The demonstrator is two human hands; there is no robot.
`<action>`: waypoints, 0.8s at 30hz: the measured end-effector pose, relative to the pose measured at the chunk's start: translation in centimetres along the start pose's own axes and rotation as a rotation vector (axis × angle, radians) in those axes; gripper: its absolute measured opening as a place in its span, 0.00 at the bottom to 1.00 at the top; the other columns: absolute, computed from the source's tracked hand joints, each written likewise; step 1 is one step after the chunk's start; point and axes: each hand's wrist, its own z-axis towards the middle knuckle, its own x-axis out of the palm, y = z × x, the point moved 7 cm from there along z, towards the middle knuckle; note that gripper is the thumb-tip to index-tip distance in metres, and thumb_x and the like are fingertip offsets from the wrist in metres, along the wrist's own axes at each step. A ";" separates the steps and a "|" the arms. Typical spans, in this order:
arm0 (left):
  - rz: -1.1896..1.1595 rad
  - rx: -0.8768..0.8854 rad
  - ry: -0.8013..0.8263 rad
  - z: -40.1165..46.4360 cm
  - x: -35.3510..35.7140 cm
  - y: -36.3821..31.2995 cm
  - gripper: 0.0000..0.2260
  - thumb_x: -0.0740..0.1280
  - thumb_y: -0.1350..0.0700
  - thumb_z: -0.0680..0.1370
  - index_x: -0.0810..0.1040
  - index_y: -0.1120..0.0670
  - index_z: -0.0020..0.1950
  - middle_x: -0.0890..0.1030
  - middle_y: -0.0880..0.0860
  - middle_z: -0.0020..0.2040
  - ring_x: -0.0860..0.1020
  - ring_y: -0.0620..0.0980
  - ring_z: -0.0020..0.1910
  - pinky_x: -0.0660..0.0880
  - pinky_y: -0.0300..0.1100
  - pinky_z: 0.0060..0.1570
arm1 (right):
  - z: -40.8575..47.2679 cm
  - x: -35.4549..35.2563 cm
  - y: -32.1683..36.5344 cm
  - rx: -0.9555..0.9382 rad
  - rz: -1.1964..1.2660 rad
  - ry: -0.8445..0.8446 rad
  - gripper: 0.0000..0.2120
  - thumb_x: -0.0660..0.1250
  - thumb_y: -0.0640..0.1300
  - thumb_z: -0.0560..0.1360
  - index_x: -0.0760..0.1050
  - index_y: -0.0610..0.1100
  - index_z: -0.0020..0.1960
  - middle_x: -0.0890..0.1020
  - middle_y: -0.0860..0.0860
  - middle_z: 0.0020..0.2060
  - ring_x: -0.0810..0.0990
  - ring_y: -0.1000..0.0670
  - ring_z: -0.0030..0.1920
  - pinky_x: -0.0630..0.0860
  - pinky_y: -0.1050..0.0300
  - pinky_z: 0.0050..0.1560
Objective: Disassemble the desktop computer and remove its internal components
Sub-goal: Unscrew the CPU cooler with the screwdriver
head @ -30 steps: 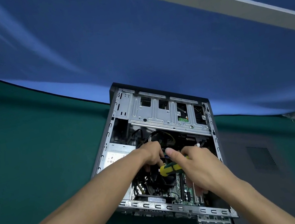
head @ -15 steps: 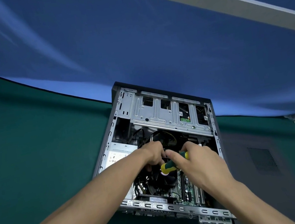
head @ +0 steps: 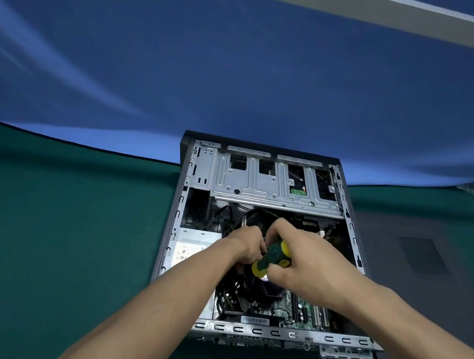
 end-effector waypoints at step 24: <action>-0.050 -0.019 0.003 0.0 0.2 0.3 0.10 0.70 0.60 0.75 0.80 0.58 0.55 0.81 0.59 0.51 0.76 0.55 0.27 0.78 0.44 0.34 | -0.7 -0.7 -1.7 0.120 -0.138 -0.108 0.15 0.54 0.60 0.79 0.60 0.49 0.49 0.72 0.53 0.31 0.71 0.48 0.33 0.64 0.52 0.32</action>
